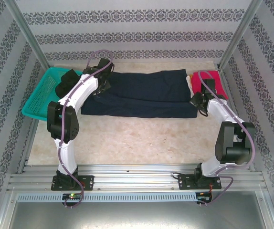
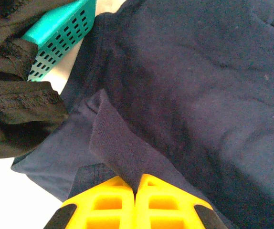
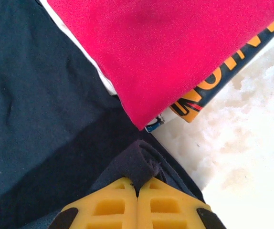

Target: Fold and stack the t-shirts

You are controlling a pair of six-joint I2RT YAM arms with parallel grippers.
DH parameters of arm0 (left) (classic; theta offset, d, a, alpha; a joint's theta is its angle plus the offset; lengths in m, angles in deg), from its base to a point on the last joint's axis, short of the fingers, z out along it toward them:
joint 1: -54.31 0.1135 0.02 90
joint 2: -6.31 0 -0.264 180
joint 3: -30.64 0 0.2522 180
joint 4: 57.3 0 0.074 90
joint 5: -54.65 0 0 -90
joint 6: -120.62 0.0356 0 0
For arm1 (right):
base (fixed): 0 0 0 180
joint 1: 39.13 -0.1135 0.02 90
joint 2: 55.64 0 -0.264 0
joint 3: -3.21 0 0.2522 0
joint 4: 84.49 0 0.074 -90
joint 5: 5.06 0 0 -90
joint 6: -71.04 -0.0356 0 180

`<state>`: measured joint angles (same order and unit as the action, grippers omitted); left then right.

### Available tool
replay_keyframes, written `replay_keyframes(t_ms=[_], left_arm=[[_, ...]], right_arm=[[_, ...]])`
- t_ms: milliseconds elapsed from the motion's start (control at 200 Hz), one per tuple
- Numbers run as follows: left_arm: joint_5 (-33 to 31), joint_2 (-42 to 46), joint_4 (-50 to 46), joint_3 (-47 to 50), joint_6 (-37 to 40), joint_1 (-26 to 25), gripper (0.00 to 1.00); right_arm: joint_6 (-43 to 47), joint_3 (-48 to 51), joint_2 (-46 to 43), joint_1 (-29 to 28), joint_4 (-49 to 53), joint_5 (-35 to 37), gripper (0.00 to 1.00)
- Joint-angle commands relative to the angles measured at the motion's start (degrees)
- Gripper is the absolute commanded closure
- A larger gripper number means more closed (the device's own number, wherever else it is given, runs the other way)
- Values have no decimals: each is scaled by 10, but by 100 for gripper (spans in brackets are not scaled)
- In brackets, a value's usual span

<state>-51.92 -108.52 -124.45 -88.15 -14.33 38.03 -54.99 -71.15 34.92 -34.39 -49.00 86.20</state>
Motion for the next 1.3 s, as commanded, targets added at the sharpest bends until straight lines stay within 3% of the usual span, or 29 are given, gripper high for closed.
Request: replay_keyframes(t_ms=[0, 1299], left_arm=[[-14, -1, -18, -11, 13, 16, 100], [-39, 0, -28, -14, 11, 55, 100]], right_arm=[[-1, -24, 13, 3, -12, 10, 100], [21, -156, 150, -17, 10, -19, 100]])
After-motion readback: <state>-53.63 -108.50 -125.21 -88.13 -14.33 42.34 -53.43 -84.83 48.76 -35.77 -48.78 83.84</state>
